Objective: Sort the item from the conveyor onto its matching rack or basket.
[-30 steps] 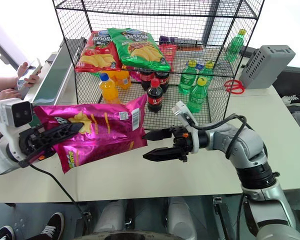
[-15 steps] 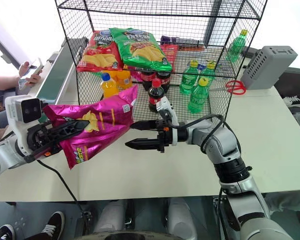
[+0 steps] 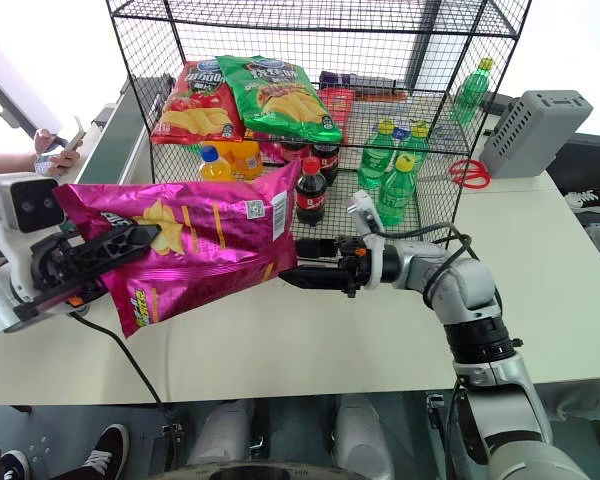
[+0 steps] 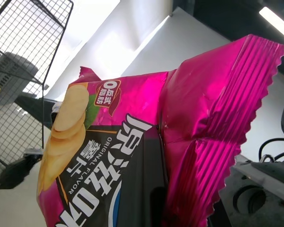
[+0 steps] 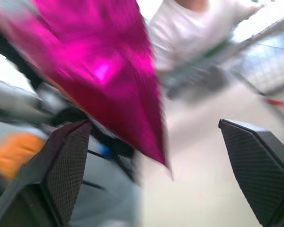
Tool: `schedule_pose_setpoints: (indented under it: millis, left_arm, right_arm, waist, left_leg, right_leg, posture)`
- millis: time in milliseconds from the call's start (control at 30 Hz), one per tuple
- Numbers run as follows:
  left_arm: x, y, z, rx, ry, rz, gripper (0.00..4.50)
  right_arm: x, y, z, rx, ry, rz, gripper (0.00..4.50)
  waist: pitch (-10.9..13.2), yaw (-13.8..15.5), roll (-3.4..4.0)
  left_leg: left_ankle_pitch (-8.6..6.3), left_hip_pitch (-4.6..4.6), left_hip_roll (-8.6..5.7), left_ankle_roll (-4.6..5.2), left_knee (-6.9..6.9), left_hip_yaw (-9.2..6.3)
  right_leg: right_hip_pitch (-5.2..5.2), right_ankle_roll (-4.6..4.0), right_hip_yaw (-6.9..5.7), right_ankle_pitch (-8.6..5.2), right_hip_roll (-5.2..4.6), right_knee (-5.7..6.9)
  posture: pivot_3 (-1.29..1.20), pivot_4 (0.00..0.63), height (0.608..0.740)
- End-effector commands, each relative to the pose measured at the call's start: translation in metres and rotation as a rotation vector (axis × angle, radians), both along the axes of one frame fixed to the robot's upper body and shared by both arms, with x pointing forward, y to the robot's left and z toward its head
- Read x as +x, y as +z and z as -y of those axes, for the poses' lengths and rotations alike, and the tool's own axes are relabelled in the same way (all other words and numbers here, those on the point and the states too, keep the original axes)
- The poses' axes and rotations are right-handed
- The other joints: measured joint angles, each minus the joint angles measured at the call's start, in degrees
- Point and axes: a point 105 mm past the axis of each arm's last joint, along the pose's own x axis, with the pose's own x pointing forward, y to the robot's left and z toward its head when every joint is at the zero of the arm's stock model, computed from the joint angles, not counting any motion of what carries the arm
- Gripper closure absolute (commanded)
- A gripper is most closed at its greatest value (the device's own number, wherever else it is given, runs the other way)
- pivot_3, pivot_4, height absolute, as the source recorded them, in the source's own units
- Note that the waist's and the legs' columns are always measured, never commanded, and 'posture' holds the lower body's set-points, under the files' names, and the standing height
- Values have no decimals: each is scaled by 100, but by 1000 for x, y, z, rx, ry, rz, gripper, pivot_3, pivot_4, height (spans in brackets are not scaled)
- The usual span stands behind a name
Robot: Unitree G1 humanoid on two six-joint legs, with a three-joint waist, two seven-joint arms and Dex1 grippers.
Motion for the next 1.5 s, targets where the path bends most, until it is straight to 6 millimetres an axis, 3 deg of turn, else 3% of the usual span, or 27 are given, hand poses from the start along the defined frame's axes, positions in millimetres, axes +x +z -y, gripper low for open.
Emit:
schedule_pose_setpoints:
  millis: [33,300,467,567,700,733,767,800,967,1133,1233,1500]
  left_arm:
    - [-2,8,1,-22,-32,18,4469]
    - [10,13,3,-45,9,49,4469]
    - [10,6,5,-8,16,38,4469]
    - [10,3,5,3,22,36,4500]
    - [11,2,5,-1,31,35,4500]
    - [11,2,5,-5,33,34,4500]
    - [12,2,5,-5,34,35,4500]
    - [12,1,5,0,38,37,4500]
    - [17,-1,2,16,90,50,4500]
    - [38,-13,-8,114,250,59,4500]
    - [44,-18,-13,161,313,97,3660]
    - [51,-24,-24,227,426,178,160]
  right_arm:
    - [-23,21,-6,41,135,41,0]
    - [-35,8,-20,-37,165,38,0]
    - [-28,10,-20,-30,127,51,0]
    - [-23,13,-19,-20,109,47,850]
    - [-18,17,-19,2,80,59,2887]
    - [-16,16,-19,-3,73,56,3212]
    - [-15,15,-19,-5,70,57,3912]
    - [-14,15,-19,-2,63,57,4190]
    - [-11,14,-17,5,44,64,4276]
    - [-3,15,-12,-13,-23,116,4276]
    - [1,11,-3,-83,-84,186,4276]
    - [-9,11,46,-201,-223,213,4276]
  waist:
    - [0,-3,0]
    - [0,1,-1]
    - [0,-3,-1]
    - [0,-2,-1]
    - [0,-1,-1]
    - [0,-2,-1]
    - [0,-3,-1]
    - [0,-2,-1]
    - [1,-1,-3]
    - [1,-2,-3]
    - [1,1,-2]
    - [2,34,-4]
  left_leg:
    - [0,0,0,0,0,-1]
    - [0,0,-1,0,-1,-1]
    - [0,0,-1,0,-1,0]
    - [0,-1,-1,0,-1,0]
    - [0,-1,-1,0,-1,0]
    - [0,-1,-1,0,-1,-1]
    - [0,-1,-1,0,-1,0]
    - [0,-1,-1,0,-1,0]
    - [0,-1,-1,0,-1,0]
    - [0,-1,-1,0,-1,0]
    - [0,-2,-1,0,-2,0]
    - [-1,-37,-2,1,-3,-2]
  right_leg:
    - [0,0,0,0,0,0]
    - [0,0,0,0,1,0]
    - [0,0,0,0,1,-1]
    - [0,0,0,0,1,-1]
    - [0,0,0,0,1,-1]
    - [0,0,0,0,1,-1]
    - [0,0,0,0,1,-1]
    - [0,0,0,0,1,-1]
    - [0,0,0,0,1,-1]
    - [-1,0,0,0,1,-2]
    - [-2,0,0,0,2,-2]
    - [-20,2,-7,0,-1,-26]
  posture:
    - [0,150,740]
    - [0,150,740]
    - [0,150,740]
    - [0,150,740]
    - [0,150,740]
    - [0,150,740]
    - [0,150,740]
    - [0,150,740]
    - [0,150,740]
    - [0,150,740]
    - [0,150,740]
    - [0,150,740]
